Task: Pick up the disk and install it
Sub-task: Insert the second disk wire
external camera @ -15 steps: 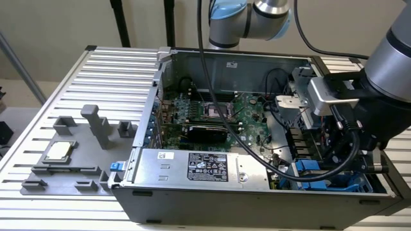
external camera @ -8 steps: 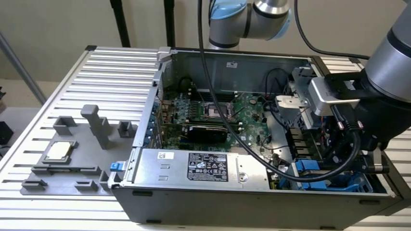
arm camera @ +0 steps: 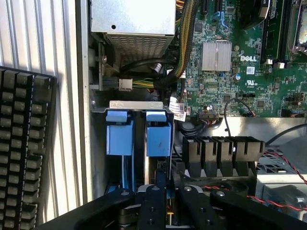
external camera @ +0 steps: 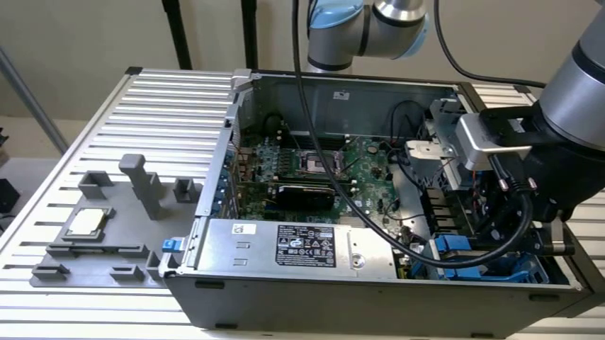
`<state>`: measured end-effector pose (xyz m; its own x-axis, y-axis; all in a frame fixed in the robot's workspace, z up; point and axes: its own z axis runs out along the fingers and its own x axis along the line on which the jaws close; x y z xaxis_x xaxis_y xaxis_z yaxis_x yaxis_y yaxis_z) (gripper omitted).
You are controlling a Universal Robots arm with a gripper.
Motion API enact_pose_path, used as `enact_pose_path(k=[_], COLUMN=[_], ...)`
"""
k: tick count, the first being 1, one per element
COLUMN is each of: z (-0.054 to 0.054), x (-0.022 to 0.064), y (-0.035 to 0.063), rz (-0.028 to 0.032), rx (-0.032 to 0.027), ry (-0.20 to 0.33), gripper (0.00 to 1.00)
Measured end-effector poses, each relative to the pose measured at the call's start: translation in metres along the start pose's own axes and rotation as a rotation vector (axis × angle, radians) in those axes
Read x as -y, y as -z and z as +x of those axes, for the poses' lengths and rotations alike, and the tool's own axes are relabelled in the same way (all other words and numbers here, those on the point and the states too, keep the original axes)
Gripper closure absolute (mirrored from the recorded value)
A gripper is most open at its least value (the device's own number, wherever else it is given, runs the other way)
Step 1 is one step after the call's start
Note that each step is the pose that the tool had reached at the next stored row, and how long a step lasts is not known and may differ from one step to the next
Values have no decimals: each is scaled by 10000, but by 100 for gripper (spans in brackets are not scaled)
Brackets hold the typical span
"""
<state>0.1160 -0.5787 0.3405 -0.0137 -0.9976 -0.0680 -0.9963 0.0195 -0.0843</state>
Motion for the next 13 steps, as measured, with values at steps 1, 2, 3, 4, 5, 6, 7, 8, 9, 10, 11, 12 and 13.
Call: enact_pose_path(k=[1, 2, 3, 4, 5, 6, 7, 8, 9, 10, 11, 12, 13], z=[0, 1, 1, 1, 1, 1, 1, 1, 1, 2, 2, 2, 2], x=[1, 1, 1, 1, 2, 2, 2, 3, 3, 4, 4, 6, 7], y=[0, 0, 0, -1, -1, 0, -1, 0, -1, 0, -1, -1, -1], rz=[-1, -1, -2, -6, -9, -14, -18, -18, -19, -25, -29, -33, -38], rx=[0, 0, -1, -2, -3, -4, -4, -5, -5, -6, -5, -5, -5], ry=[1, 2, 1, 1, 1, 1, 1, 0, 0, 0, 0, 0, -1], gripper=[84, 84, 84, 84, 84, 84, 84, 84, 84, 84, 84, 84, 84])
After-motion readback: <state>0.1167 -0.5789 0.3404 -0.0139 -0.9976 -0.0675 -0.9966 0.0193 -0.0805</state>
